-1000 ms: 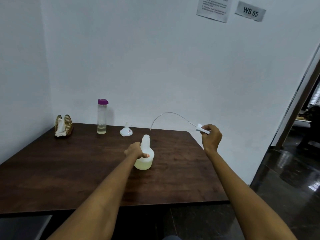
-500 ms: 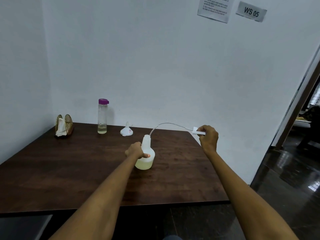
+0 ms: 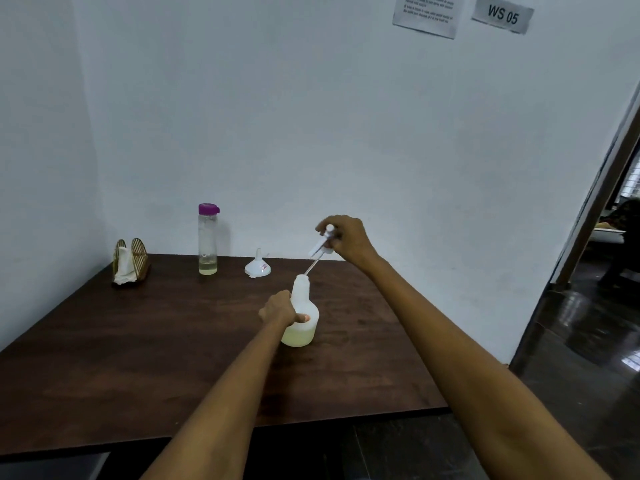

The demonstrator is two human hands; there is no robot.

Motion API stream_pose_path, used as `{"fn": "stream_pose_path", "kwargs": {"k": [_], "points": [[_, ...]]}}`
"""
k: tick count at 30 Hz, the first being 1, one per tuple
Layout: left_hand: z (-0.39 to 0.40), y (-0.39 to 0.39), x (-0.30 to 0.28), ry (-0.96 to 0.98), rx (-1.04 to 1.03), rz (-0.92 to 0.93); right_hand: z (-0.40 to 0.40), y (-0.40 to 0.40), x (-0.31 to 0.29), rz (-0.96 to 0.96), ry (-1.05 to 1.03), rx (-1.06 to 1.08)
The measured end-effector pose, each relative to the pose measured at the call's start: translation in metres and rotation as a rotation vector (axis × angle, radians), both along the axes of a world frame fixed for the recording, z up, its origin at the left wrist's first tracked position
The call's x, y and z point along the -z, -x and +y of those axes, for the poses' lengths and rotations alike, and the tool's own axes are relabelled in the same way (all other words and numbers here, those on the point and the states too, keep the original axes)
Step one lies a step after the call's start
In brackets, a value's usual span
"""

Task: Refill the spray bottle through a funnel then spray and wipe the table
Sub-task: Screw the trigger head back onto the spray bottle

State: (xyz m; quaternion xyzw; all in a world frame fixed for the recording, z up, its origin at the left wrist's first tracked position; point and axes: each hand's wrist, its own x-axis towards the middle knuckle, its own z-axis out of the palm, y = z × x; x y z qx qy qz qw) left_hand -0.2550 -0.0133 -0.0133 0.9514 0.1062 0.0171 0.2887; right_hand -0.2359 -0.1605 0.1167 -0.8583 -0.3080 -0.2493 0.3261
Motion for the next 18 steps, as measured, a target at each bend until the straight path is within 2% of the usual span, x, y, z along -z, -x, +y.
{"fn": "stream_pose_path", "kwargs": {"k": [2,5,7,13,16,18], "points": [[0.001,-0.001,0.001,0.000,0.005,0.002,0.015,-0.002,-0.005,0.058,0.064,-0.014],[0.003,-0.002,0.001,0.010,0.009,-0.004,0.036,-0.005,-0.004,0.118,0.374,0.062],[0.005,-0.004,0.003,0.029,0.024,-0.015,0.045,-0.009,0.007,0.209,0.446,0.090],[0.008,-0.004,0.008,0.083,0.023,-0.055,0.053,-0.017,0.032,0.404,0.273,0.075],[0.010,-0.006,0.010,0.135,0.019,-0.075,0.055,-0.020,0.031,0.432,0.319,0.077],[0.009,-0.009,0.013,0.158,0.014,-0.080,0.058,-0.021,0.033,0.445,0.428,0.095]]}}
